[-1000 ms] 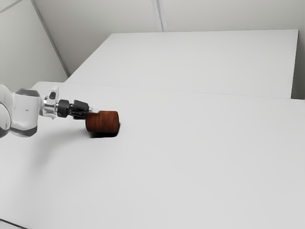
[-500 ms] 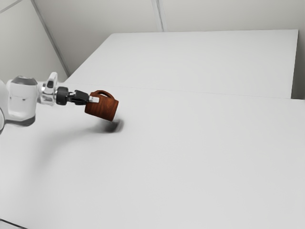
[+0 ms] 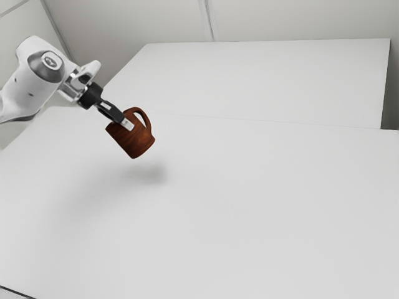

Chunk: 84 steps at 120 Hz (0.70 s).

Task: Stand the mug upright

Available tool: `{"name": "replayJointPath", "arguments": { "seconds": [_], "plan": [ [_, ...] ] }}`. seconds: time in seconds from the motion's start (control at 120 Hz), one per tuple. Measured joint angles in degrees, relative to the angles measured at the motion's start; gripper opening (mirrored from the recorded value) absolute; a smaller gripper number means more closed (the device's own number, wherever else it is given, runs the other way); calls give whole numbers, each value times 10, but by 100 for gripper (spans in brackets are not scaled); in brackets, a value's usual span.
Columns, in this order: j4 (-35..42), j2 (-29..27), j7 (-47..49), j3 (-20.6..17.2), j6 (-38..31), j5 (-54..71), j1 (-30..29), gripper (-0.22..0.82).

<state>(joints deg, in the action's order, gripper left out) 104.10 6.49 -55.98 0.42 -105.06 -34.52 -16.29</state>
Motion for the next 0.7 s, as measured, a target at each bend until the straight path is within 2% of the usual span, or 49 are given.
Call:
{"name": "replayJointPath", "arguments": {
  "seconds": [0.125, 0.317, 0.7],
  "plan": [
    [45, -42, 50, 0, -22, 58, 29, -18],
    [90, -75, 127, -6, -59, 121, 65, -18],
    [178, -124, 284, -67, -122, 209, 76, -18]
  ]
}}
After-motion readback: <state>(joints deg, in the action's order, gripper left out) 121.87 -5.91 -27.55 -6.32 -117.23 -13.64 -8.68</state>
